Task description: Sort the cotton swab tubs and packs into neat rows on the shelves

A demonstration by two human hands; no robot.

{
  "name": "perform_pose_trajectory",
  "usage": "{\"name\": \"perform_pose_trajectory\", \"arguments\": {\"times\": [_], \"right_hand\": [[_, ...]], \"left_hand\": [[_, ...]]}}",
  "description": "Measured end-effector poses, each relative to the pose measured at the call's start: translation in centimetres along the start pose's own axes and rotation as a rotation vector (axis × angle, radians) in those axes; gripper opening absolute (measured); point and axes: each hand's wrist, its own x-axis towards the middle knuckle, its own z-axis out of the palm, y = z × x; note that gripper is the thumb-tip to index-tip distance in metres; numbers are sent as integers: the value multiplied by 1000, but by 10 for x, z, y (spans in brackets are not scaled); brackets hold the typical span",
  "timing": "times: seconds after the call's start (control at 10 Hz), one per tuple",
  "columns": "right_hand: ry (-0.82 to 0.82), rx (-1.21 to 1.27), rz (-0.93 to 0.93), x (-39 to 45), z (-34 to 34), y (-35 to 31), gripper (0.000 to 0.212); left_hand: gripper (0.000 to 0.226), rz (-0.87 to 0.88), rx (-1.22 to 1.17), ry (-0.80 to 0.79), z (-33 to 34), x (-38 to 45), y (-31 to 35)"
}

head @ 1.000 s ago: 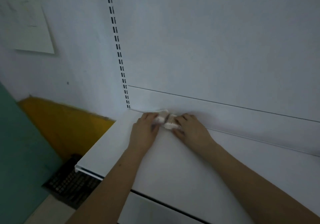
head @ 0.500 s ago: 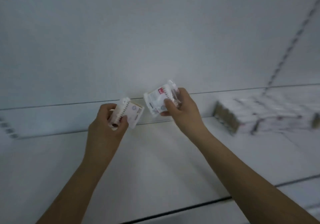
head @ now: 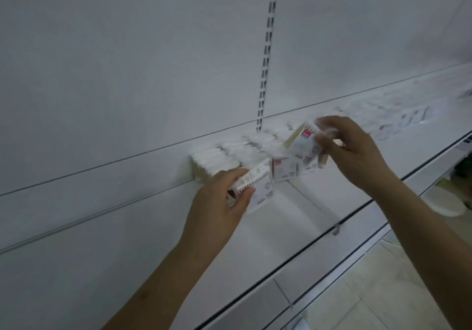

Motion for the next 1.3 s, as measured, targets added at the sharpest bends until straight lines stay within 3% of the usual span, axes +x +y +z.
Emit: {"name": "perform_pose_trajectory", "arguments": {"times": [0.2,0.5,0.7,1.3], "right_hand": [[-158,-229,-125,26,-27,89,25],[-299,-399,-453,56,4,151,25],[-450,-530,-483,66,-1,167,70],[-542,-493,-566,80,7,169,71]], "left_hand": [[30,29,160,-19,80,42,17],[26,48,679,244,141,77,6],[65,89,827,133,146,81,-1],[57,92,854,168,156,87,-3]]}}
